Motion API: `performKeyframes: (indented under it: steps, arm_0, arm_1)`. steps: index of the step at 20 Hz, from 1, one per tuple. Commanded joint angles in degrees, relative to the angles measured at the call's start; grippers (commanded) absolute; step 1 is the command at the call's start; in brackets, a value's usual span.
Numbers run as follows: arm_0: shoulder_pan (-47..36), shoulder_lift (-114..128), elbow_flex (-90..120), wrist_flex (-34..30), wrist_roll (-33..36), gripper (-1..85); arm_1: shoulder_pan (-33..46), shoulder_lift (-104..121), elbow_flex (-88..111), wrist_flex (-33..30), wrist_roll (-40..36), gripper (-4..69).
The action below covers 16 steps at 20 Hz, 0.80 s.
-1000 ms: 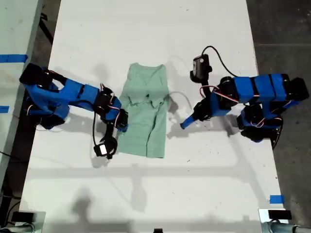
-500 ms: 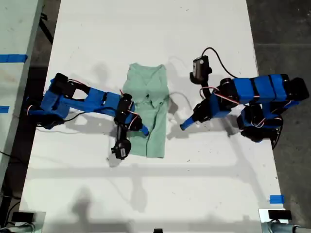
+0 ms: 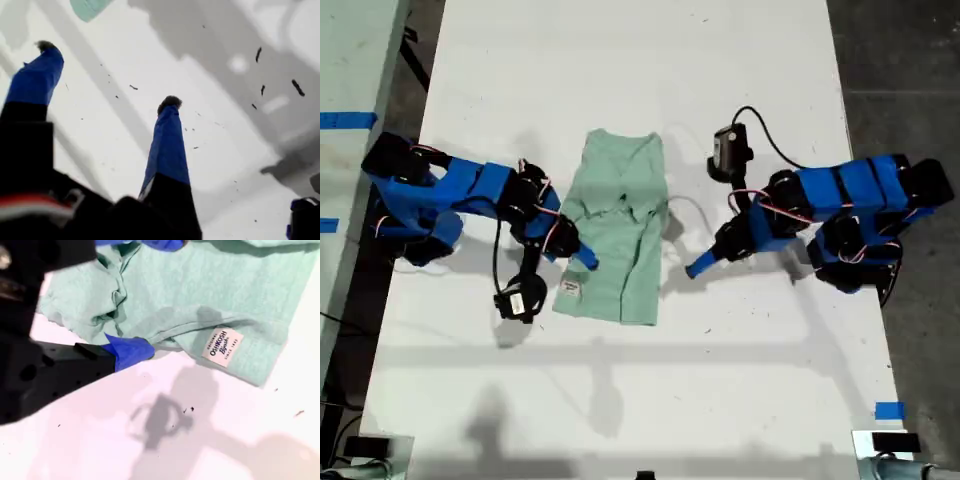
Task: Fold tshirt
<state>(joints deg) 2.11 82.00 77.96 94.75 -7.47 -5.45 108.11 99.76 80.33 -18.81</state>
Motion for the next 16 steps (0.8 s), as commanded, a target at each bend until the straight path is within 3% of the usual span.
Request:
performKeyframes:
  steps: [1, 4, 11, 16]
  arm_0:
    - [3.34, 13.80, 7.65, -4.75, -2.29, 25.1]
    - [4.48, 30.50, 29.18, -17.75, -5.10, 22.5]
    - [5.80, 32.78, 39.11, -26.81, -5.80, 23.5]
    - [5.45, 21.62, 40.87, -35.51, -2.81, 22.8]
  arm_1:
    - [-1.76, -7.03, -12.57, 2.29, 1.32, 41.0]
    - [-2.81, -18.63, -25.14, 4.39, 2.11, 41.6]
    - [-3.69, -37.79, -46.05, 7.65, 3.96, 42.2]
    - [-3.87, -46.05, -49.39, 3.60, 5.63, 41.8]
